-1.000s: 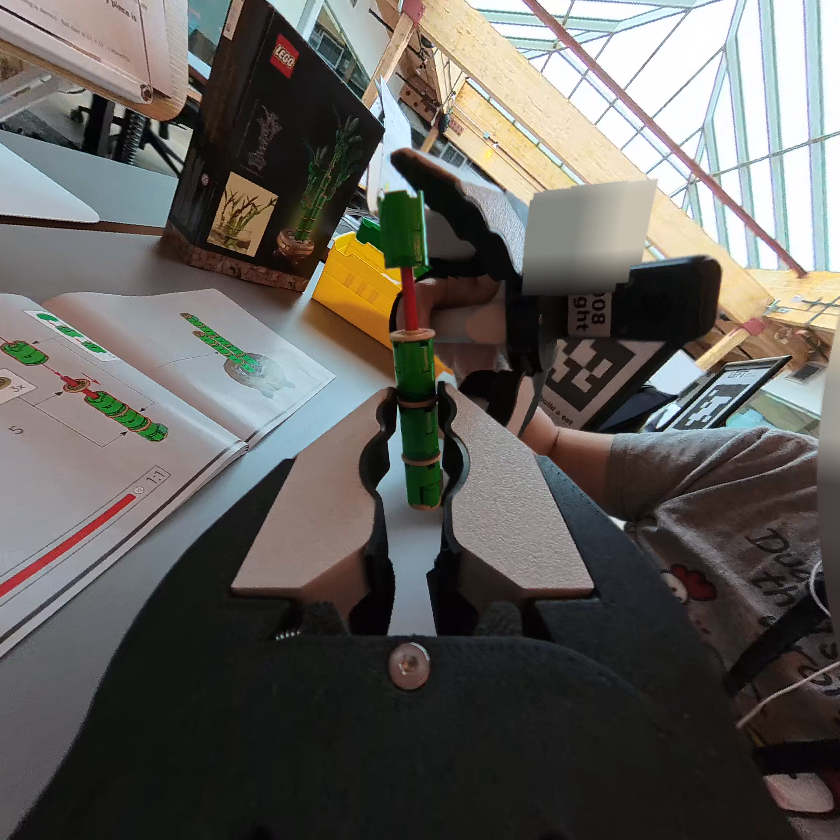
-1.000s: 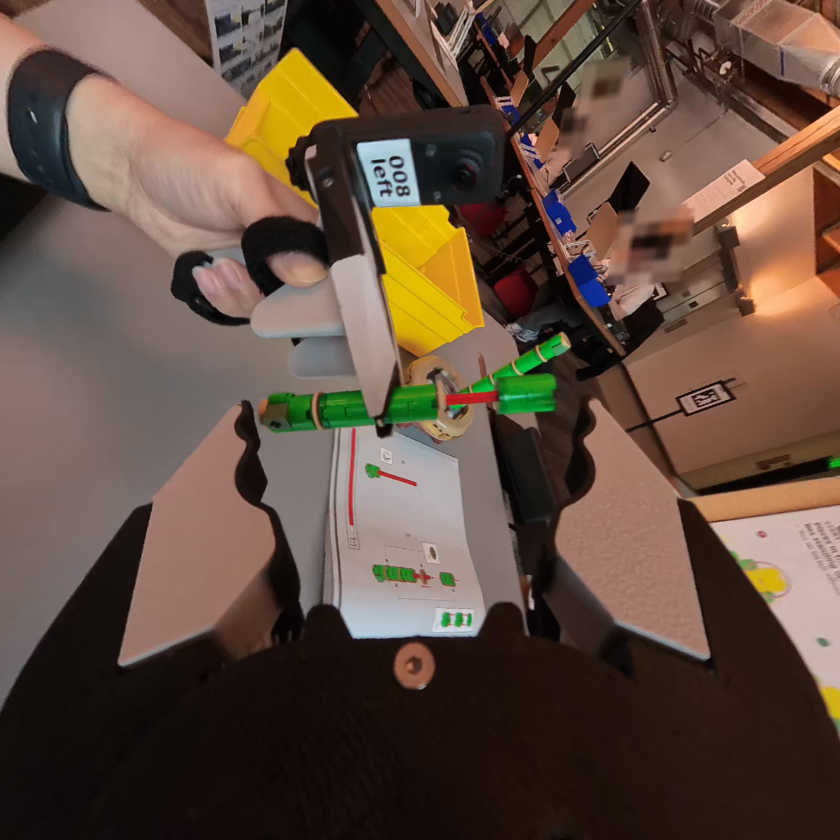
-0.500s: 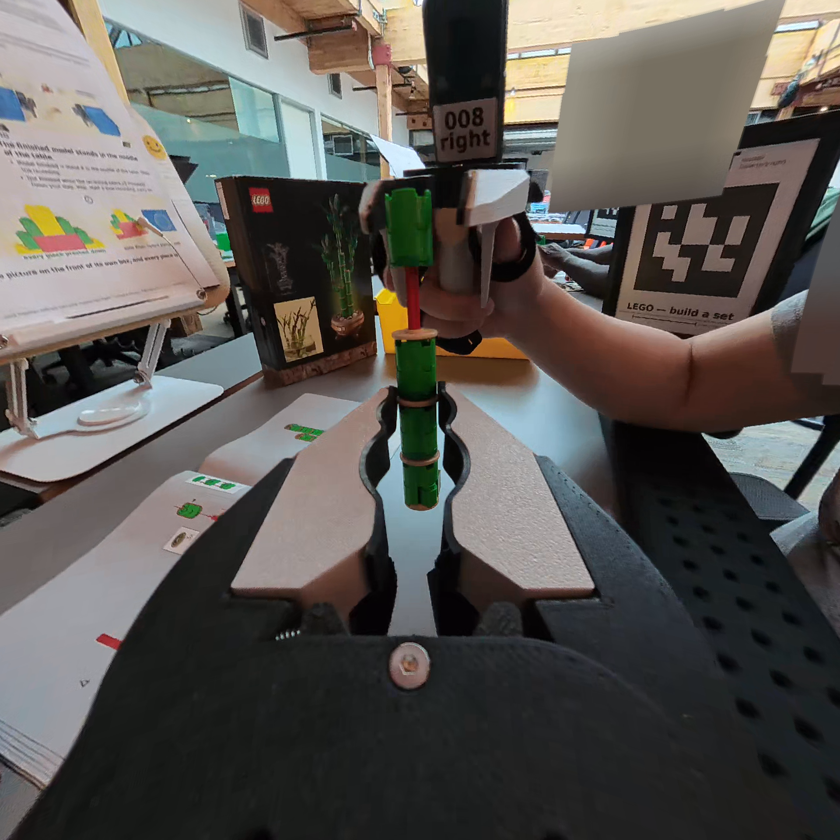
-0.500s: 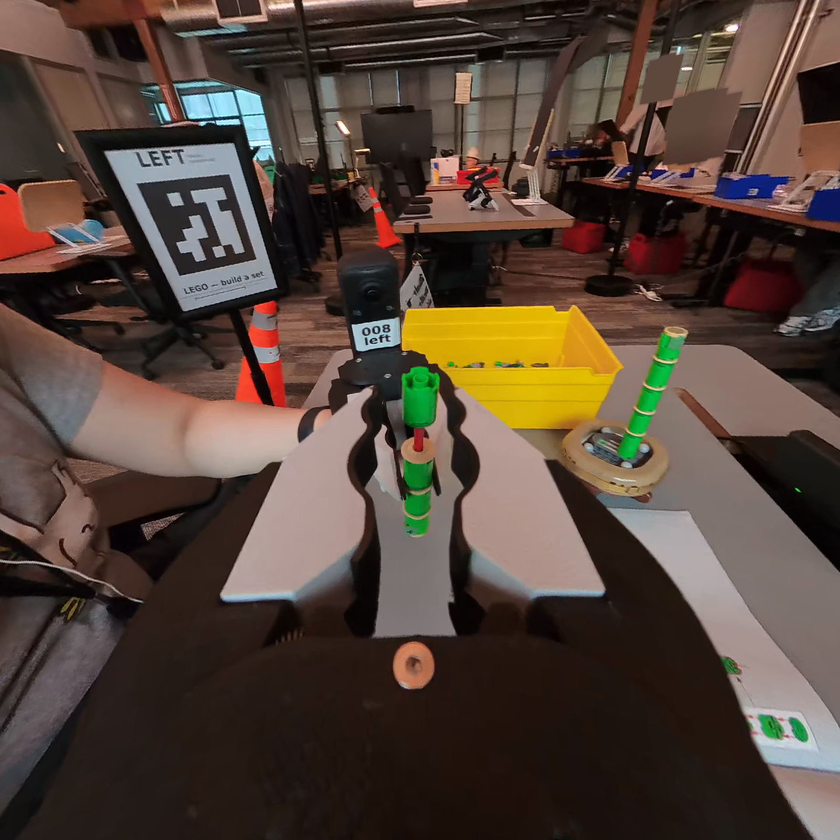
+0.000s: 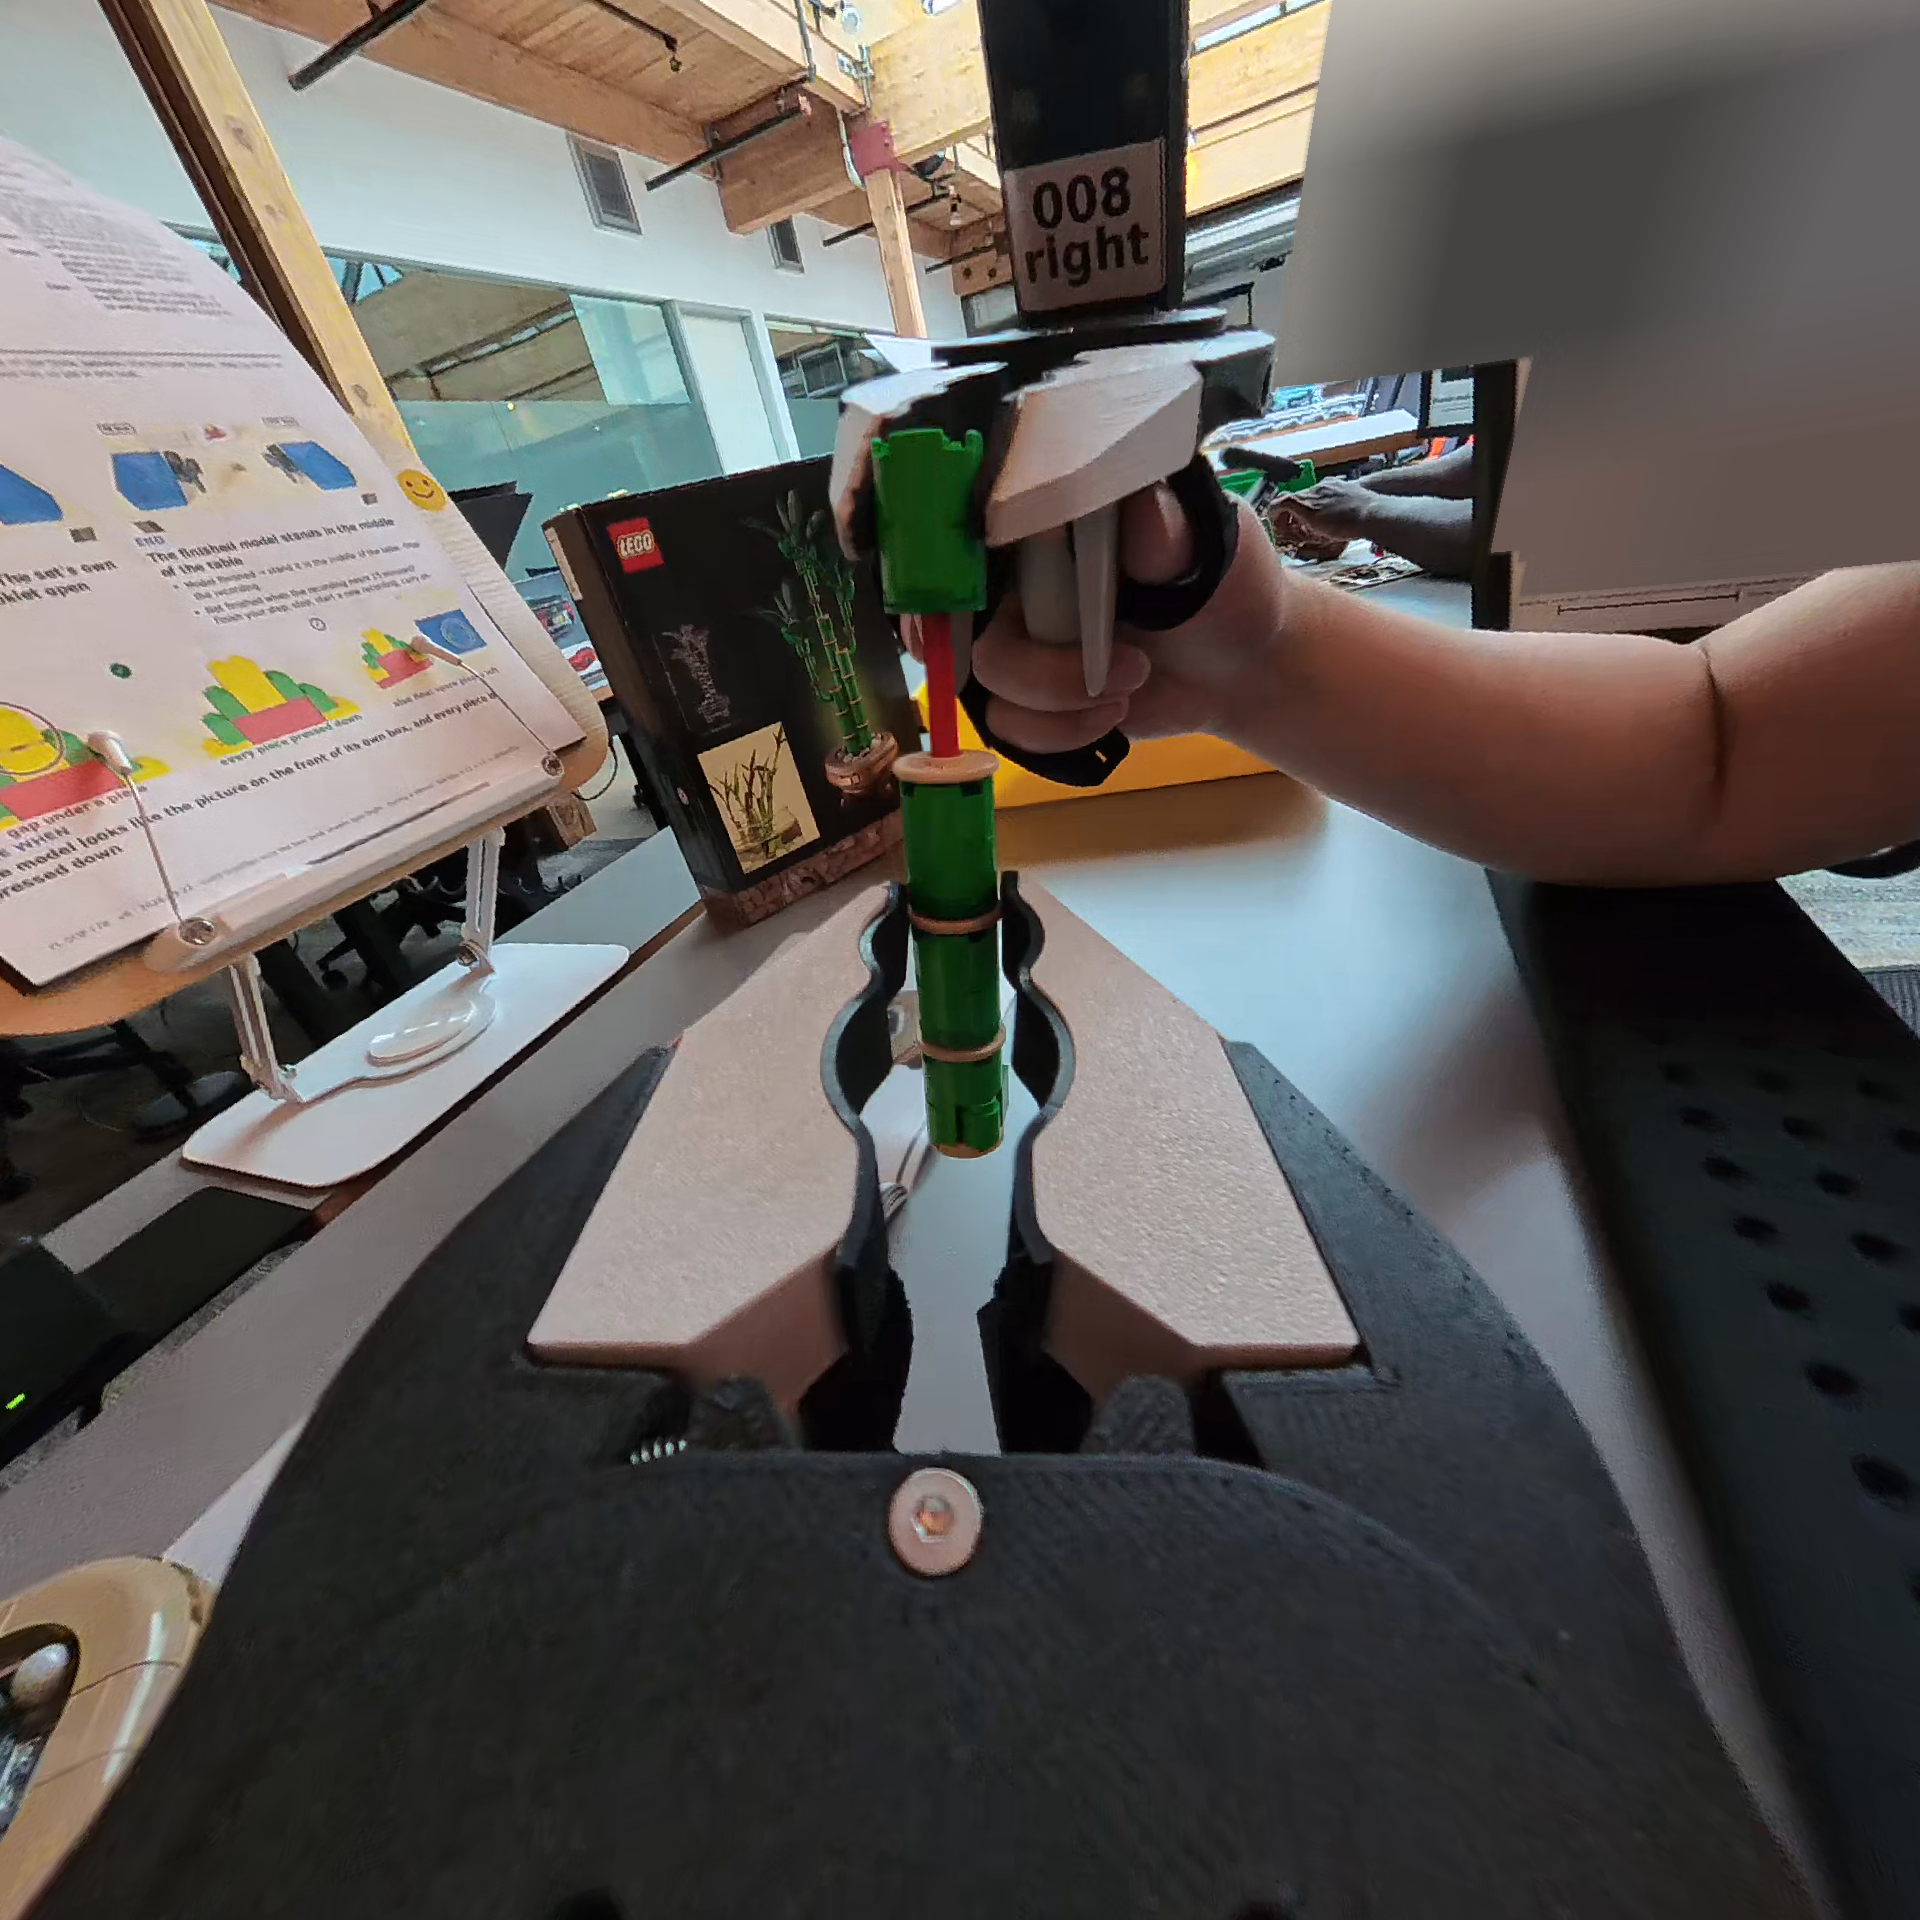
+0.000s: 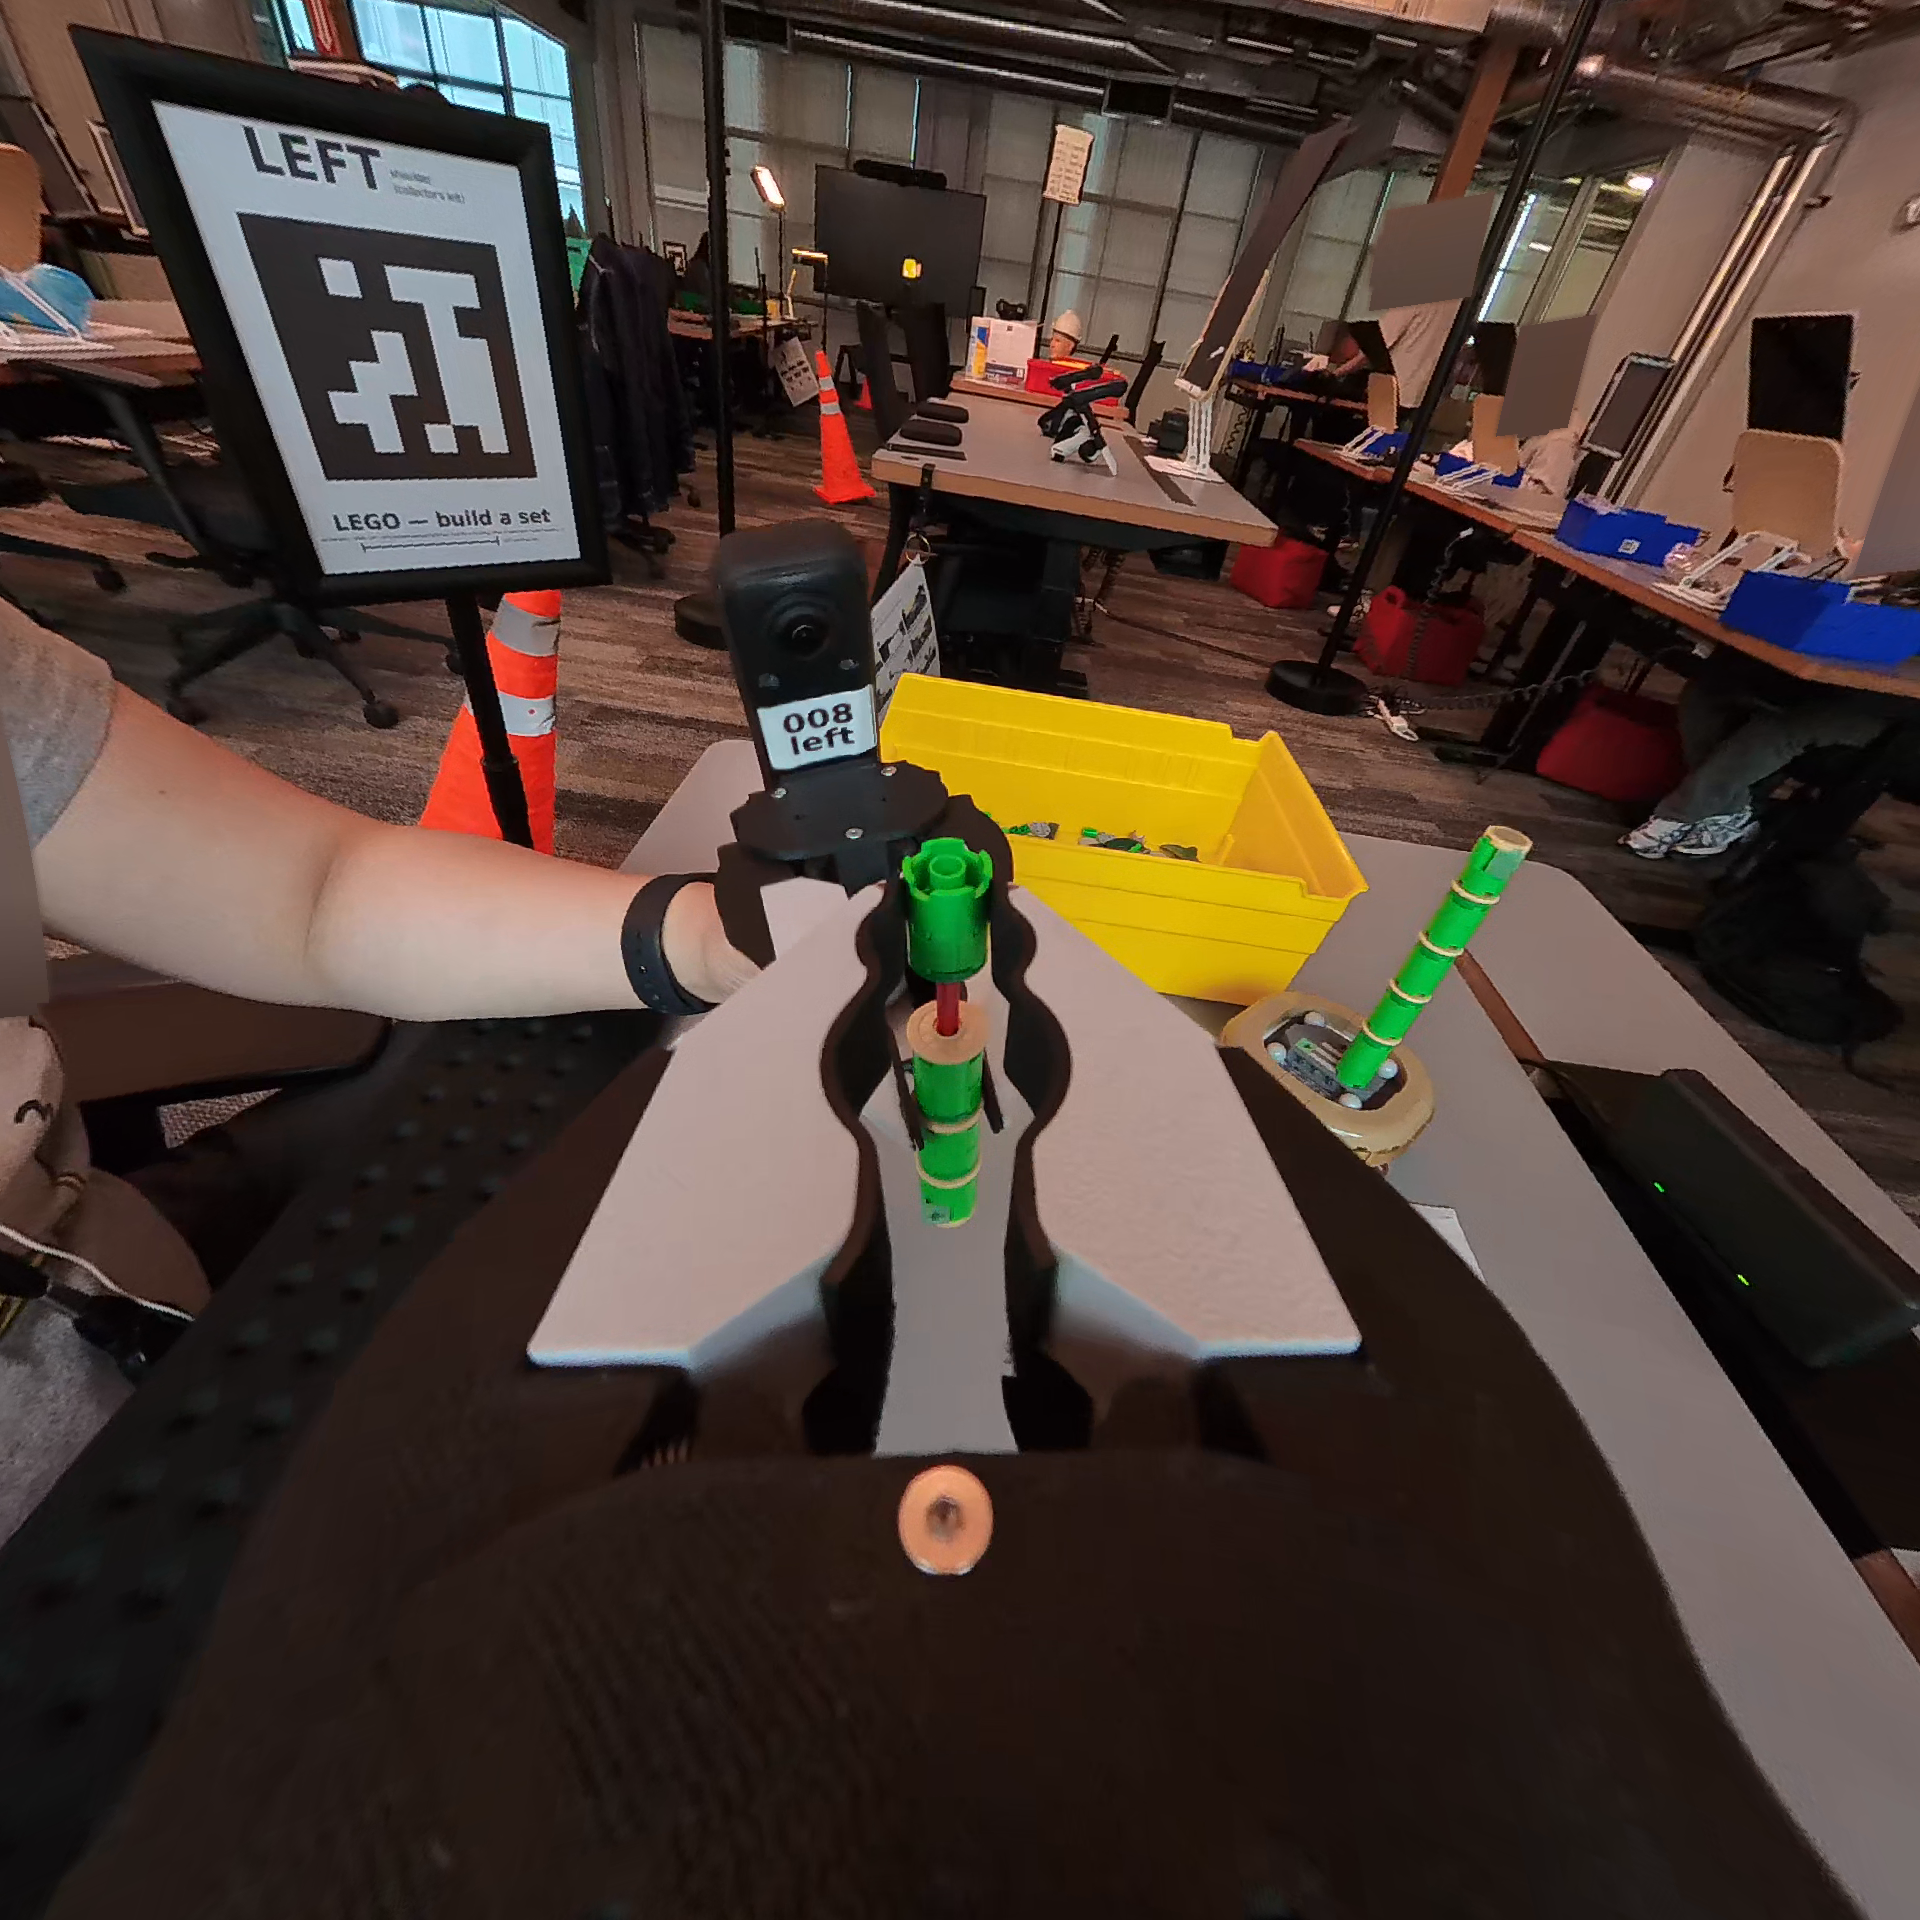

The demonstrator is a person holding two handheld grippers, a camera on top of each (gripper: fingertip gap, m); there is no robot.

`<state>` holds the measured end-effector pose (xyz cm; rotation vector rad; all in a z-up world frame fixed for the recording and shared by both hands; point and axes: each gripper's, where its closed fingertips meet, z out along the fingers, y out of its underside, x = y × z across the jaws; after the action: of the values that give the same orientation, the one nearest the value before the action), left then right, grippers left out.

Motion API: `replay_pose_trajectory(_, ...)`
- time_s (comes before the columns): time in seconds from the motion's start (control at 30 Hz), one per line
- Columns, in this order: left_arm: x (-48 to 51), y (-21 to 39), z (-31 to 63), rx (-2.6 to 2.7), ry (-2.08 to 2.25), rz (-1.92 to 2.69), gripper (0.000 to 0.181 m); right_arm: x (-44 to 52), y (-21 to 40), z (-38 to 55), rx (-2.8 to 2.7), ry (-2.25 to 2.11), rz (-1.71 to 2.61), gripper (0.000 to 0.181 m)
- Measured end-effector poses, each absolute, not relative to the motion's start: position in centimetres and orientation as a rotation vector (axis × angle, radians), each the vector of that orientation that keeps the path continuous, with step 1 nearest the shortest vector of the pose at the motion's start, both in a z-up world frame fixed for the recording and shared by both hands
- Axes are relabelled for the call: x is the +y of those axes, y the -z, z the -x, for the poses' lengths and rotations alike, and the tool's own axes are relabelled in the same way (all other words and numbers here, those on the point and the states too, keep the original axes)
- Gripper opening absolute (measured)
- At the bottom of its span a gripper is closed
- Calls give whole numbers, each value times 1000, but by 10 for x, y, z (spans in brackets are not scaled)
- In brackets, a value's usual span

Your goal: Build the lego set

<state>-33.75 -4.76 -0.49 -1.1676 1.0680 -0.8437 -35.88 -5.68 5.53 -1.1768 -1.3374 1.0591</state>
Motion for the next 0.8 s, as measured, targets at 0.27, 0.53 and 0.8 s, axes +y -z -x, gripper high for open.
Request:
replay_pose_trajectory(0.27,-50,5,336,1076,879,1165,15,-61,-55,360,-1370,-1011,1114,16)
replay_pose_trajectory(0.53,-52,-3,342,932,1279,1302,15,-60,-34,365,-1535,-292,822,122)
replay_pose_trajectory(0.8,-49,-6,348,817,1507,1378,15,-39,-16,374,-1532,-60,815,132)
